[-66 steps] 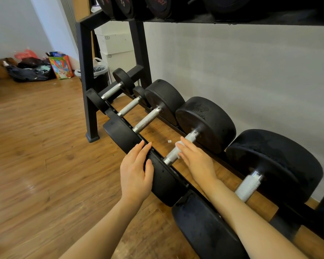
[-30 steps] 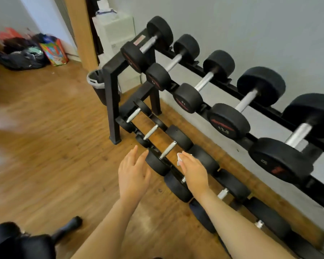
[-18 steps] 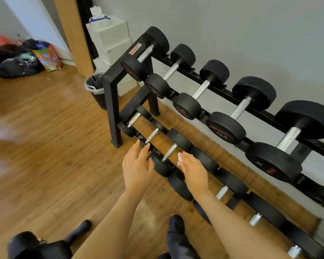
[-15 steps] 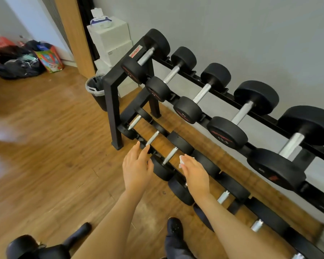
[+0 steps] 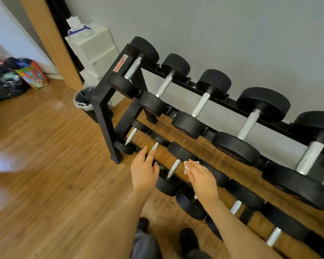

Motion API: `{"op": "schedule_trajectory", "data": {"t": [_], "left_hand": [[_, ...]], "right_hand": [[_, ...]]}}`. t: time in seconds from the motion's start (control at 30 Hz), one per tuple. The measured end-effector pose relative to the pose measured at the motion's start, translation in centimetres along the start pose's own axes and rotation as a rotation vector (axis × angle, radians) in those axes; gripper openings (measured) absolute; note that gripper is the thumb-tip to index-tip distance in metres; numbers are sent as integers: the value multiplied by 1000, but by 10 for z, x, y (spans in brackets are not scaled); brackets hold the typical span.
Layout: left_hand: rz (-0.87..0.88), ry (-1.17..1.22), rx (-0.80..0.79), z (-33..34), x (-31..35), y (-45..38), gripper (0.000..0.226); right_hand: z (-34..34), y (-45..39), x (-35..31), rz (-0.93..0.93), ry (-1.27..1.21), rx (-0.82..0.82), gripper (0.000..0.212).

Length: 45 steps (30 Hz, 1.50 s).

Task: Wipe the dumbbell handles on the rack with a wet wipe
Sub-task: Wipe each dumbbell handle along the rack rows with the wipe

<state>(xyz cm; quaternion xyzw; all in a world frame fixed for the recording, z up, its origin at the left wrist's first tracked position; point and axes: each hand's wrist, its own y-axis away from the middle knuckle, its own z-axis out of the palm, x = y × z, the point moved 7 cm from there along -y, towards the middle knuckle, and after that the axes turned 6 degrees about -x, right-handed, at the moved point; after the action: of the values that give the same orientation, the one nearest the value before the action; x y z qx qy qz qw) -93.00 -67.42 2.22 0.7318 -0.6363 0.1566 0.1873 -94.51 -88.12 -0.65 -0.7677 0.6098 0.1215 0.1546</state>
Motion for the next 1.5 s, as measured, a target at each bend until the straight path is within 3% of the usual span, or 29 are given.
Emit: {"op": "schedule_trajectory", "data": {"t": [0.27, 0.57, 0.93, 1.23, 1.37, 1.5], "left_hand": [[309, -50, -85, -1, -31, -65, 46], [436, -71, -137, 2, -104, -88, 47], [412, -50, -96, 89, -151, -112, 40], [514, -34, -14, 186, -195, -134, 41], [535, -32, 8, 235, -227, -159, 41], [599, -42, 45, 284, -256, -180, 33]], "right_hand": [[27, -20, -28, 286, -25, 97, 40], [75, -22, -80, 427, -107, 166, 29], [176, -4, -45, 404, -50, 93, 37], [285, -16, 16, 383, -30, 95, 35], [323, -36, 37, 247, 93, 151, 37], [370, -60, 70, 120, 225, 103, 51]]}}
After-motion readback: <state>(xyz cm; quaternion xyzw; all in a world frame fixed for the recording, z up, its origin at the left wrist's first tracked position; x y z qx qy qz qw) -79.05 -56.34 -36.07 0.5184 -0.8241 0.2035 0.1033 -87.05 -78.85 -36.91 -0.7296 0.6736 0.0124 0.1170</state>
